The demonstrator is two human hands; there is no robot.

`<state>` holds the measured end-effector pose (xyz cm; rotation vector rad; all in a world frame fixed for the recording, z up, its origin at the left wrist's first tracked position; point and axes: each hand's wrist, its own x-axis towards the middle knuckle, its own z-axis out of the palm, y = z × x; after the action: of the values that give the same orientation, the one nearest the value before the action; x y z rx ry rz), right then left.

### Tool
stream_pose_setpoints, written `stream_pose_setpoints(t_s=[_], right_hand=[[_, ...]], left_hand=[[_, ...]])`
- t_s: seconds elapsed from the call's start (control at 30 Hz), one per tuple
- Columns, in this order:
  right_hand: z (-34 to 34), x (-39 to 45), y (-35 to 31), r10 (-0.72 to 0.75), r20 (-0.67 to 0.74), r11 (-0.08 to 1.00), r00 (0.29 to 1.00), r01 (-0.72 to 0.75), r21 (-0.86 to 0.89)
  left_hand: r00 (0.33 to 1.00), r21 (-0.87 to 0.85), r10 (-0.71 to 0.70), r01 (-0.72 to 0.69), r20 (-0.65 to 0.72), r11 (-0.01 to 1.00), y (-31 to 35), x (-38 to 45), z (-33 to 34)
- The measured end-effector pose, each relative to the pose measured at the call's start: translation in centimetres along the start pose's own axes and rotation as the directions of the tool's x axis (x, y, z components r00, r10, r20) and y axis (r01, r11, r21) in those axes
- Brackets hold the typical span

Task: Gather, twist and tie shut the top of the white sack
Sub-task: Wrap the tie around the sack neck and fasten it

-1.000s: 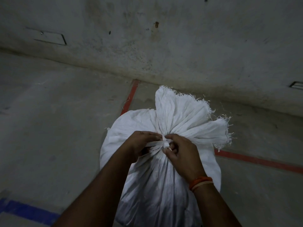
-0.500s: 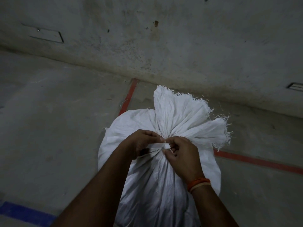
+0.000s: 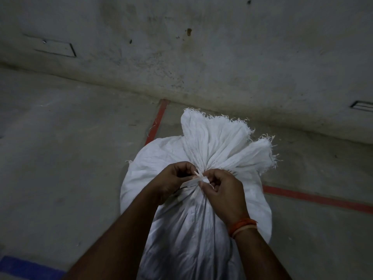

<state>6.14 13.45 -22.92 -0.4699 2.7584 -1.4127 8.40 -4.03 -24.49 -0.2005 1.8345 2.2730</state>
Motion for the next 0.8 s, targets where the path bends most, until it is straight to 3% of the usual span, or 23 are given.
stream_pose_setpoints(t_s=[0.3,0.57,0.8], right_hand=[[0.1,0.0,0.0,-0.031,-0.012,0.998,0.999,0.030,-0.061],[0.4,-0.2,-0.1,-0.017,-0.044,0.997,0.999,0.014,-0.074],[0.3,-0.4,-0.3,0.001,-0.054,0.998,0.999,-0.005,-0.065]], left_hand=[[0.997,-0.005,0.080,-0.080,-0.004,0.997,-0.8,0.3,0.3],[0.978,-0.010,0.090,-0.094,-0.186,0.996,-1.6,1.0,0.2],[0.967,0.022,0.103,-0.101,-0.232,0.995,-1.8,1.2,0.2]])
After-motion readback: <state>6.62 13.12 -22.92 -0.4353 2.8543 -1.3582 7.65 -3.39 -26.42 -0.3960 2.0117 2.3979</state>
